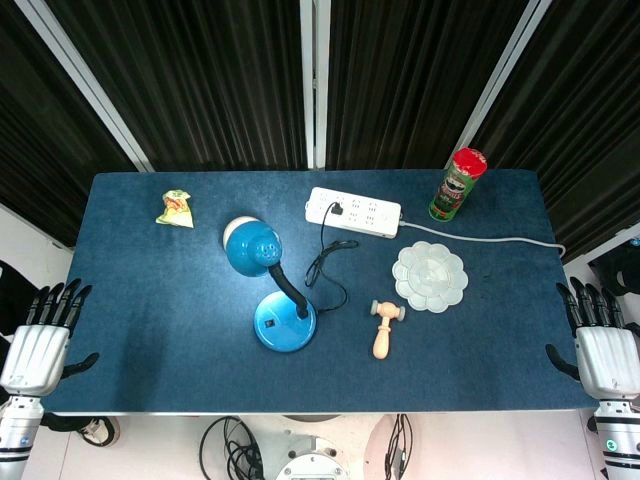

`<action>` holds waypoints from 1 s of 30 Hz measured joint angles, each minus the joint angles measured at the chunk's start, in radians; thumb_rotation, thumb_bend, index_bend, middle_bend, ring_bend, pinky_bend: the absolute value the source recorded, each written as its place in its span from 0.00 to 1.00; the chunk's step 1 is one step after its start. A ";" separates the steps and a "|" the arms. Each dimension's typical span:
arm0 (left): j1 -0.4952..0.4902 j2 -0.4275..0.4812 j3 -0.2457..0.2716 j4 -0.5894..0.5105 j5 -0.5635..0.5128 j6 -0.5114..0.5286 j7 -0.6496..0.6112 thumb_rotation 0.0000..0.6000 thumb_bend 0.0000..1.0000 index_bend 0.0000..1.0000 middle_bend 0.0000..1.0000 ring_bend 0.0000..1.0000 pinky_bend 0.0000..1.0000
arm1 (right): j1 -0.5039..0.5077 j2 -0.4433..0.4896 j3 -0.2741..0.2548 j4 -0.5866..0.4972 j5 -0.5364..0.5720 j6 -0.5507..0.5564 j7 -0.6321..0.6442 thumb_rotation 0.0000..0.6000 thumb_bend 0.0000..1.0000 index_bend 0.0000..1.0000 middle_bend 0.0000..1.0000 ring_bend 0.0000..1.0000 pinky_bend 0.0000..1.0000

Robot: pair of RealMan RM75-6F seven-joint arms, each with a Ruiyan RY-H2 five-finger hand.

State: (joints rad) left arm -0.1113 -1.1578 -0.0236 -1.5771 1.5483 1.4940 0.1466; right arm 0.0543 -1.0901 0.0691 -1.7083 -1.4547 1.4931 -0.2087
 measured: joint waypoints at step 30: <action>-0.142 -0.040 0.023 -0.108 0.102 -0.201 0.068 1.00 0.11 0.06 0.20 0.19 0.39 | -0.007 0.021 0.015 0.005 0.001 0.019 0.043 1.00 0.18 0.00 0.00 0.00 0.00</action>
State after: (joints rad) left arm -0.2535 -1.1982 -0.0003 -1.6854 1.6499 1.2927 0.2149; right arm 0.0476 -1.0693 0.0837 -1.7037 -1.4535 1.5122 -0.1658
